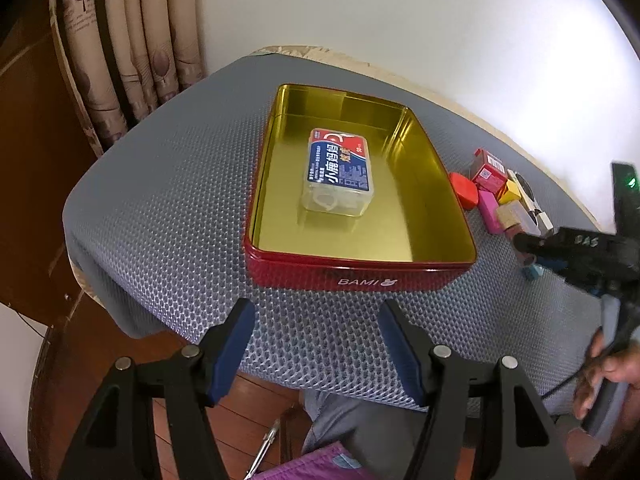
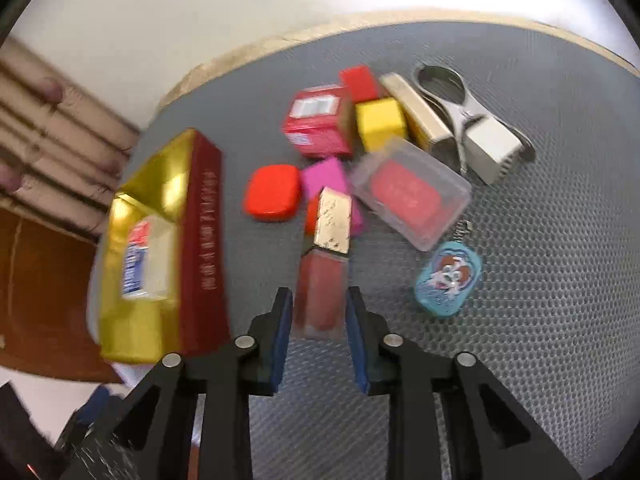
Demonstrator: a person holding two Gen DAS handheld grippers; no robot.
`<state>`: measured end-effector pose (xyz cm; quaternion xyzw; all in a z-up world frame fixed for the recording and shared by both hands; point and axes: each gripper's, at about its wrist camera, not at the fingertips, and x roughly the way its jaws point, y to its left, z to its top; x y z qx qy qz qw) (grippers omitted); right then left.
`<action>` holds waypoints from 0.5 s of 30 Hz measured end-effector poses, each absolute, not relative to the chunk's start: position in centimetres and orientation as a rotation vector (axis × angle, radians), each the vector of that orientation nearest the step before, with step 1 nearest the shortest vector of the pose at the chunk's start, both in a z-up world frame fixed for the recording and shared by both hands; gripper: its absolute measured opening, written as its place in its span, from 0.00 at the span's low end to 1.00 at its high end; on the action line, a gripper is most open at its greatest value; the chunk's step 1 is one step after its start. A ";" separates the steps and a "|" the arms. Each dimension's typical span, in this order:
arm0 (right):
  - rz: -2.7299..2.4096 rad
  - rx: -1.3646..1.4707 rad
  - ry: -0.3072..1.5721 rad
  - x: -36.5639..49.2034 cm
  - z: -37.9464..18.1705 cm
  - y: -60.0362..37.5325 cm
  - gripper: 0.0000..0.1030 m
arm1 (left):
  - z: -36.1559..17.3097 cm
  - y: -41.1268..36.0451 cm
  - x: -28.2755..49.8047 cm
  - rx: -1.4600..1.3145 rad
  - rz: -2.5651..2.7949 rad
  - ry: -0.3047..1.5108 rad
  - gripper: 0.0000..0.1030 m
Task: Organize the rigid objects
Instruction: 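Lower the lipstick into the tin beside the floss box and release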
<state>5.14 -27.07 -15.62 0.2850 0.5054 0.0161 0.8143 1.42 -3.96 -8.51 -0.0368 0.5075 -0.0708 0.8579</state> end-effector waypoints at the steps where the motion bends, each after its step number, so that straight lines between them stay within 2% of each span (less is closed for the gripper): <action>1: 0.063 0.608 1.072 5.5 -14.8 -26.7 0.18 | -8.5 -4.0 1.4 -0.076 -0.149 1.069 0.64; 7: 0.216 0.624 1.034 8.7 -10.1 -23.8 0.20 | -8.7 -4.0 1.5 -0.072 -0.139 1.072 0.64; 10: 0.278 0.638 1.021 11.2 -8.4 -22.3 0.18 | -8.8 -3.9 1.6 -0.088 -0.137 1.083 0.64; 15: 0.302 0.567 1.035 15.3 -7.6 -19.6 0.18 | -9.2 -3.6 1.8 -0.112 -0.135 1.100 0.64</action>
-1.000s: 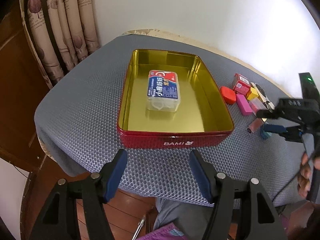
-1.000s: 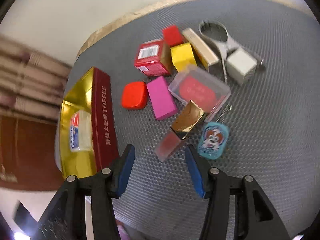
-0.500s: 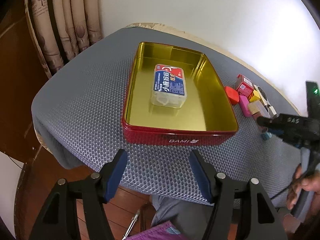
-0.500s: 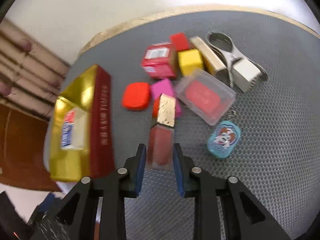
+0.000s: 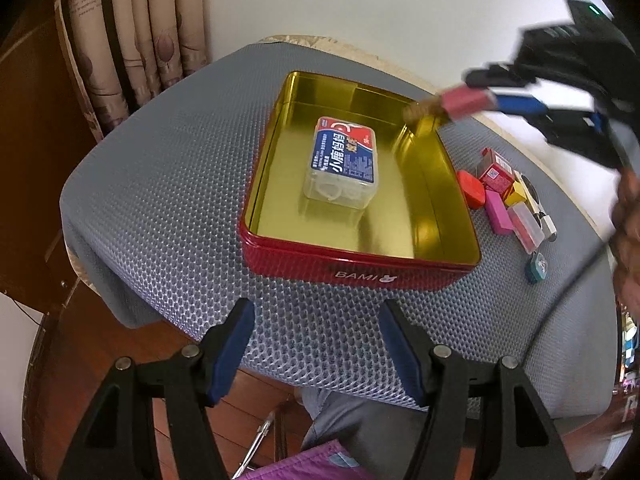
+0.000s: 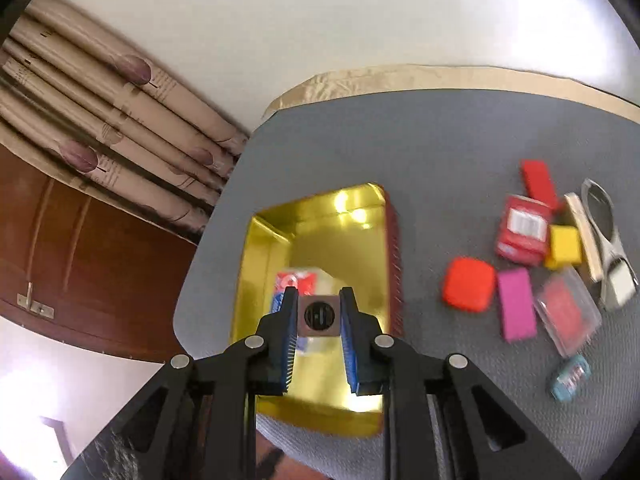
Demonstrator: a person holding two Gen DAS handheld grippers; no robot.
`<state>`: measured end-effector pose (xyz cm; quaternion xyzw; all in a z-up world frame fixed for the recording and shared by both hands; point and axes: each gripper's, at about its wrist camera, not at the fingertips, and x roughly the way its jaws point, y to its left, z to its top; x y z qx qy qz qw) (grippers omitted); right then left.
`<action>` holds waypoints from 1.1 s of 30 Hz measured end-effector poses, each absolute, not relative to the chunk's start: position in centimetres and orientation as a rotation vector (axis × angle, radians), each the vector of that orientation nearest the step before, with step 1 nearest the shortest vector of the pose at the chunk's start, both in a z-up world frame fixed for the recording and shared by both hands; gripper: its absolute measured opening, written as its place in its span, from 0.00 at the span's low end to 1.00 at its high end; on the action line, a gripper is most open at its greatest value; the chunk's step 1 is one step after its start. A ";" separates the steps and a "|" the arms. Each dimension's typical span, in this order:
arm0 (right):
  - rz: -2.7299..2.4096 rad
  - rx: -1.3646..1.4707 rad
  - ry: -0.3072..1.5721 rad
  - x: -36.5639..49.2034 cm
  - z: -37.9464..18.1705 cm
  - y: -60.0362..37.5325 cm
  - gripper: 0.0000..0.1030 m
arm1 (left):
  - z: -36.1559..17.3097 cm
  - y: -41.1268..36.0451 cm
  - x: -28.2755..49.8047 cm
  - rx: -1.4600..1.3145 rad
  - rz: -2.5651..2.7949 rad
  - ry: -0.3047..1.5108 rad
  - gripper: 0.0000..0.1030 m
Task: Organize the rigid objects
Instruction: 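Lower the lipstick into the tin beside the floss box and release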
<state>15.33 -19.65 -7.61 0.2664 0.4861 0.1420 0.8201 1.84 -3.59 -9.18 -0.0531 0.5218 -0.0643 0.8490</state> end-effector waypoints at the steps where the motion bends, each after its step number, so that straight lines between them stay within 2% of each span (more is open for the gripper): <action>1: 0.293 0.536 1.044 16.0 -7.7 -19.1 0.18 | -9.2 -3.6 1.9 -0.111 -0.133 1.097 0.64; 10: 0.230 0.384 1.155 20.1 -10.9 -16.7 0.18 | -9.7 -3.4 2.3 -0.125 -0.144 1.119 0.64; 15: 0.217 0.308 1.137 22.1 -10.9 -15.0 0.18 | -9.8 -3.4 2.4 -0.120 -0.143 1.122 0.64; 18: 0.271 0.339 1.137 22.9 -10.9 -14.5 0.26 | -9.9 -3.5 2.6 -0.124 -0.141 1.127 0.64; 19: 0.296 0.371 1.124 23.1 -10.7 -14.6 0.39 | -10.0 -3.4 2.6 -0.125 -0.140 1.129 0.64; 21: 0.304 0.392 1.081 23.0 -10.1 -14.7 0.55 | -10.1 -3.3 2.7 -0.127 -0.138 1.131 0.64; 26: 0.438 0.461 1.003 21.0 -8.6 -15.5 0.56 | -10.2 -3.2 2.6 -0.131 -0.134 1.133 0.64; 27: 0.443 0.447 0.999 20.5 -8.3 -15.5 0.59 | -10.1 -3.2 2.6 -0.132 -0.133 1.133 0.64; 29: 0.433 0.394 1.034 18.9 -8.5 -15.4 0.67 | -10.1 -3.1 2.7 -0.134 -0.128 1.131 0.64; 33: 0.435 0.291 1.129 15.8 -10.2 -13.7 0.67 | -9.9 -2.7 2.7 -0.146 -0.115 1.124 0.64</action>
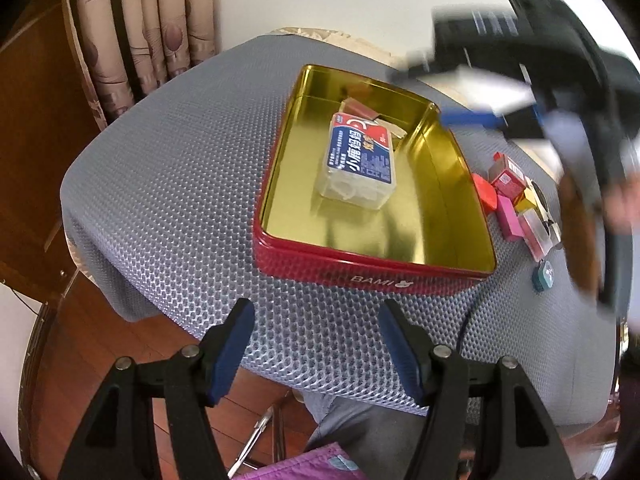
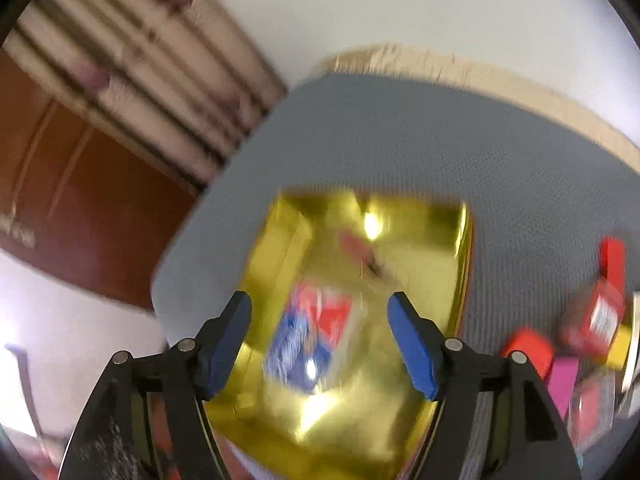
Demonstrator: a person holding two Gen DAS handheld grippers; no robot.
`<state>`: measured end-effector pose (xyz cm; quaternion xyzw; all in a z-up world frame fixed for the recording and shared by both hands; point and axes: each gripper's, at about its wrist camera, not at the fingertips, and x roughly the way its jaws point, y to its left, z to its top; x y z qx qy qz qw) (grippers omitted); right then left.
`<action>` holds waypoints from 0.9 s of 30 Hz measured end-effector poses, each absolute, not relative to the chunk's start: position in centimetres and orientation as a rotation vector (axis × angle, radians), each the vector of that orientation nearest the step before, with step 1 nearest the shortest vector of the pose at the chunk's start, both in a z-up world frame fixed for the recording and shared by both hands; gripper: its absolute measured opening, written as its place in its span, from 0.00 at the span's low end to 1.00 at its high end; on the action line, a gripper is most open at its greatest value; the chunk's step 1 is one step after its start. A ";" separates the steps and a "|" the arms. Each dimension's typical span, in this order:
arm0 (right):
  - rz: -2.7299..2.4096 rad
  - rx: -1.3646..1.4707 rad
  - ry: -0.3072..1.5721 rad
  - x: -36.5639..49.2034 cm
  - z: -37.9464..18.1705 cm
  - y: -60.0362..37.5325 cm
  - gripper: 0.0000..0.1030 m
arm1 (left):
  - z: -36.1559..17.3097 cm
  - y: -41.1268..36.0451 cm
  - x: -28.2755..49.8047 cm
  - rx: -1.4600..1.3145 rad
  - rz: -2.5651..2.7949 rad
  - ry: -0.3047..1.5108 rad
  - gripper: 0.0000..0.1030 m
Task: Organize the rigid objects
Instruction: 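Lower the lipstick into the tin beside the floss box and release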
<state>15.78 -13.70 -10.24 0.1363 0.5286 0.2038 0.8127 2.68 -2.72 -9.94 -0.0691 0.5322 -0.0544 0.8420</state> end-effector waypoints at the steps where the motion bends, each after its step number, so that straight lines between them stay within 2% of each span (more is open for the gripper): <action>1: 0.448 0.273 1.143 14.7 -10.7 -13.2 0.68 | -9.9 -2.6 2.7 -0.151 -0.113 1.124 0.64; 10: 0.451 0.198 1.274 13.8 -14.6 -9.5 0.66 | -9.6 -2.4 2.6 -0.146 -0.096 1.112 0.64; 19: 0.491 0.415 1.171 18.5 -14.0 -11.2 0.62 | -9.8 -2.5 2.7 -0.136 -0.080 1.115 0.64; 22: 0.472 0.419 1.049 15.9 -11.6 -13.4 0.61 | -9.3 -2.7 2.4 -0.125 -0.073 1.087 0.64; 27: 0.285 0.304 0.883 6.6 -8.0 -18.9 0.63 | -7.8 -4.2 1.4 -0.060 -0.123 1.005 0.64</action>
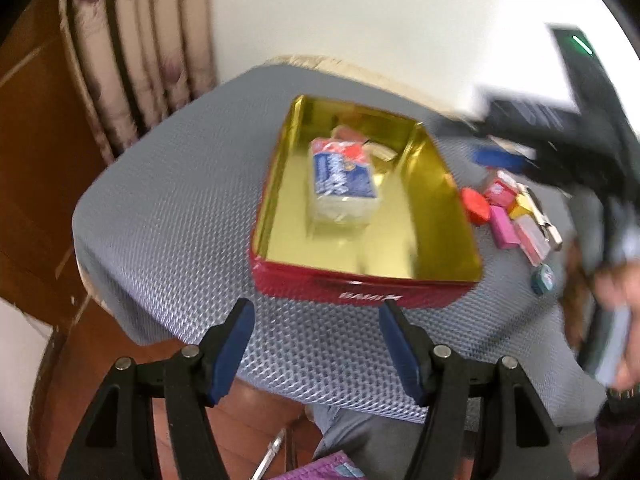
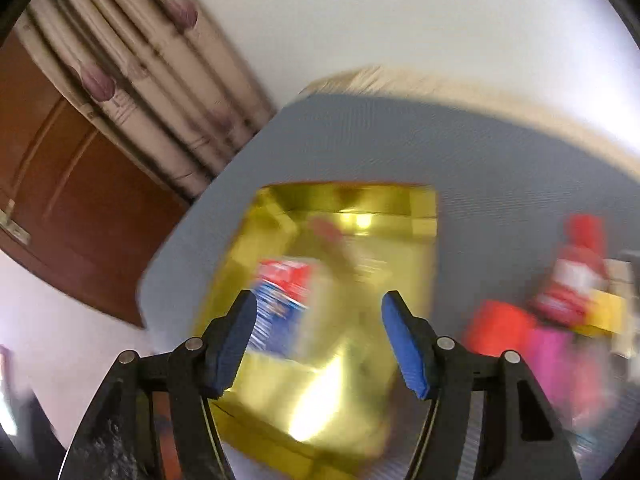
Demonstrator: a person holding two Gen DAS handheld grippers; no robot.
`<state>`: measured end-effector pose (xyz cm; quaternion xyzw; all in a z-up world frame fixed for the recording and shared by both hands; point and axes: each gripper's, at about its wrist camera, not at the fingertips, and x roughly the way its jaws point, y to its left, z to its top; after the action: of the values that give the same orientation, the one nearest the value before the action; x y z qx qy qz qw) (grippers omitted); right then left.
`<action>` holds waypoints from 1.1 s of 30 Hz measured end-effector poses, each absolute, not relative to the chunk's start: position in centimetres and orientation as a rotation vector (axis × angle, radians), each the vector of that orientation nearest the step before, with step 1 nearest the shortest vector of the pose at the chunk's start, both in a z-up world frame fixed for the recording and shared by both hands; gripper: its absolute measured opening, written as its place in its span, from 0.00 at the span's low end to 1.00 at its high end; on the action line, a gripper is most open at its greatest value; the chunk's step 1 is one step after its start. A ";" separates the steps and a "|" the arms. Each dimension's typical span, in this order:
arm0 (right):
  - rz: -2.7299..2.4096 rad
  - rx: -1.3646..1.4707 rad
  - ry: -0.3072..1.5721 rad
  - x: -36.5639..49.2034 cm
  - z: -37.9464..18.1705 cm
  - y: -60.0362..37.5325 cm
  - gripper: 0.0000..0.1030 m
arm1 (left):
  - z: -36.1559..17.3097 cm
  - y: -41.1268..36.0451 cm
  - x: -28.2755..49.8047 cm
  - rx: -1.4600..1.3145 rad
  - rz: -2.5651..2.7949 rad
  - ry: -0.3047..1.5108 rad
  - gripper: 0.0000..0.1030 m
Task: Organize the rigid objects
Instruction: 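Grasp the blue dog-print tin with the left gripper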
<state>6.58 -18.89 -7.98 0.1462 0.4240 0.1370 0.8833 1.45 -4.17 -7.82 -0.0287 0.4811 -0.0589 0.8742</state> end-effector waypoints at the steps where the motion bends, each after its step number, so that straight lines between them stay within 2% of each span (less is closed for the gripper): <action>1: 0.220 0.284 0.862 4.3 -7.8 -20.7 0.67 | -7.4 -4.7 1.0 -0.041 -0.143 0.983 0.64; 7: -0.162 0.075 0.874 -5.7 -12.0 -31.3 0.68 | -6.1 -8.6 -0.8 0.005 -0.327 0.943 0.64; 13: -0.430 -0.033 0.912 -10.8 -17.9 -39.6 0.69 | -5.5 -15.4 -0.9 0.079 -0.530 0.927 0.64; 16: -0.477 0.007 0.908 -11.8 -19.8 -42.7 0.76 | -5.5 -20.1 0.1 0.112 -0.618 0.921 0.64; 20: -0.427 0.167 0.880 -12.4 -20.4 -45.7 0.80 | -6.9 -25.8 2.0 0.156 -0.718 0.951 0.64; 25: -0.379 0.221 0.886 -12.2 -20.6 -47.0 0.80 | -9.5 -30.3 4.0 0.243 -0.726 0.981 0.64; 33: -0.333 0.281 0.871 -12.3 -20.4 -48.3 0.80 | -12.6 -32.6 6.3 0.314 -0.734 1.041 0.64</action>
<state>-12.30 -48.33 -20.38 0.1351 0.4186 -0.1601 0.8837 6.32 -32.60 -12.63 0.1461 0.4840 -0.3414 0.7924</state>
